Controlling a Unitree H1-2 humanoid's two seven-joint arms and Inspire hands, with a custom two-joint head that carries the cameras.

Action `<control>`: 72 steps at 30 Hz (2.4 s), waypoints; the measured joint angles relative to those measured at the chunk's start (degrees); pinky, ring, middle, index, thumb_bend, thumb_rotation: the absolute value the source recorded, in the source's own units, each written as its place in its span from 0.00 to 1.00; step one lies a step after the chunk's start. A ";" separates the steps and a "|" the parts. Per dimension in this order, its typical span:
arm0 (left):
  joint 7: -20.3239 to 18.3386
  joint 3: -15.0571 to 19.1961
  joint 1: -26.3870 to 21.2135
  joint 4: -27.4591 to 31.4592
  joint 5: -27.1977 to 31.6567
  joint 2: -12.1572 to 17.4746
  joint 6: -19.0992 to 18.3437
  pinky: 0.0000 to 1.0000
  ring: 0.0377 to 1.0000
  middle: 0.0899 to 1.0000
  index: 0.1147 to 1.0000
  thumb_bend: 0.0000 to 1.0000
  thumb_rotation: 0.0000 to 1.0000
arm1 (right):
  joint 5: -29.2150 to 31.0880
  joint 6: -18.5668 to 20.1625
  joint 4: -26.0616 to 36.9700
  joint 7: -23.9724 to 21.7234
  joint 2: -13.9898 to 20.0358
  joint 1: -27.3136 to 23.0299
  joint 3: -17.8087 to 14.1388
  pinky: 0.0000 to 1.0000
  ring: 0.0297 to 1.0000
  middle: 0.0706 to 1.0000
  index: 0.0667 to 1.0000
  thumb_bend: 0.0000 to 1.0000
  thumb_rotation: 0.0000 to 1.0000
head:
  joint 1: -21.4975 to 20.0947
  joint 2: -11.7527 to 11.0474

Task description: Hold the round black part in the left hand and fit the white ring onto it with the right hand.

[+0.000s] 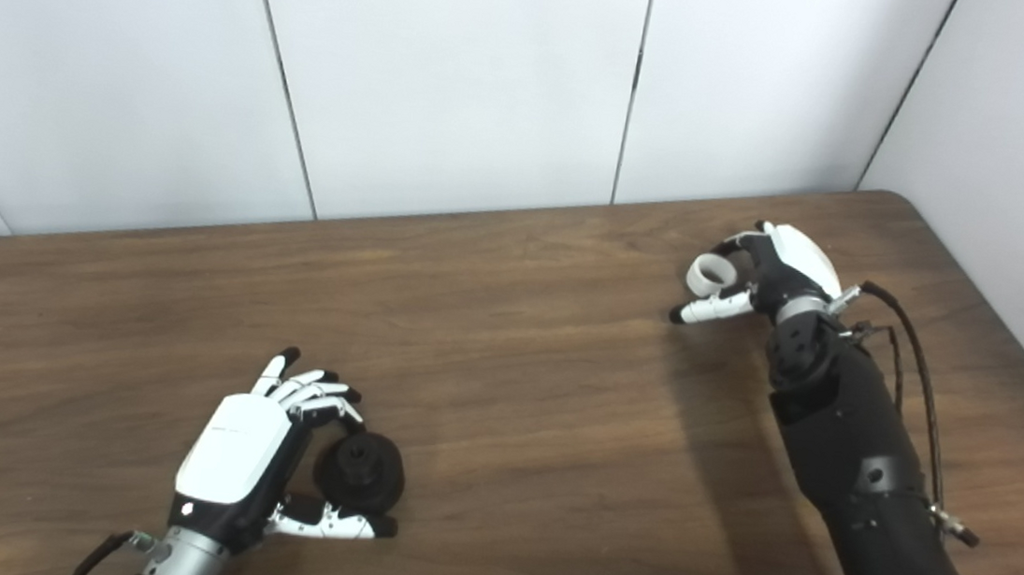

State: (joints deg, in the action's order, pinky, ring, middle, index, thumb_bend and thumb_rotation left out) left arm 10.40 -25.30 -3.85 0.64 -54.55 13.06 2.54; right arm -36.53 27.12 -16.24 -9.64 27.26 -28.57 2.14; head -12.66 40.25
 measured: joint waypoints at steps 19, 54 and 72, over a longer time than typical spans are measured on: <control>0.11 -0.08 0.00 -0.02 -0.20 0.00 0.02 1.00 0.84 0.73 0.42 0.52 0.06 | -0.24 0.00 0.34 0.21 0.03 -0.02 -0.24 1.00 1.00 0.98 0.72 0.84 0.26 | -0.35 -0.09; 0.05 0.12 0.19 0.06 -0.04 0.01 0.28 1.00 0.84 0.73 0.42 0.52 0.05 | 0.15 0.00 -3.67 1.25 -0.71 -0.96 -0.44 1.00 1.00 0.95 0.70 0.83 0.25 | 0.09 0.35; -0.08 0.32 0.91 0.81 -0.10 0.25 0.26 1.00 0.84 0.72 0.42 0.53 0.06 | 2.34 0.00 -5.18 2.96 -0.81 -2.21 1.08 1.00 1.00 0.94 0.65 0.76 0.18 | 0.09 0.79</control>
State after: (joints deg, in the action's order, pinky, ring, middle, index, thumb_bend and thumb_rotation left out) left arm 10.31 -24.97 -2.94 1.45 -54.65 13.31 2.79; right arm -34.19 27.12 -21.41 -6.68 26.46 -30.78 3.22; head -12.57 41.04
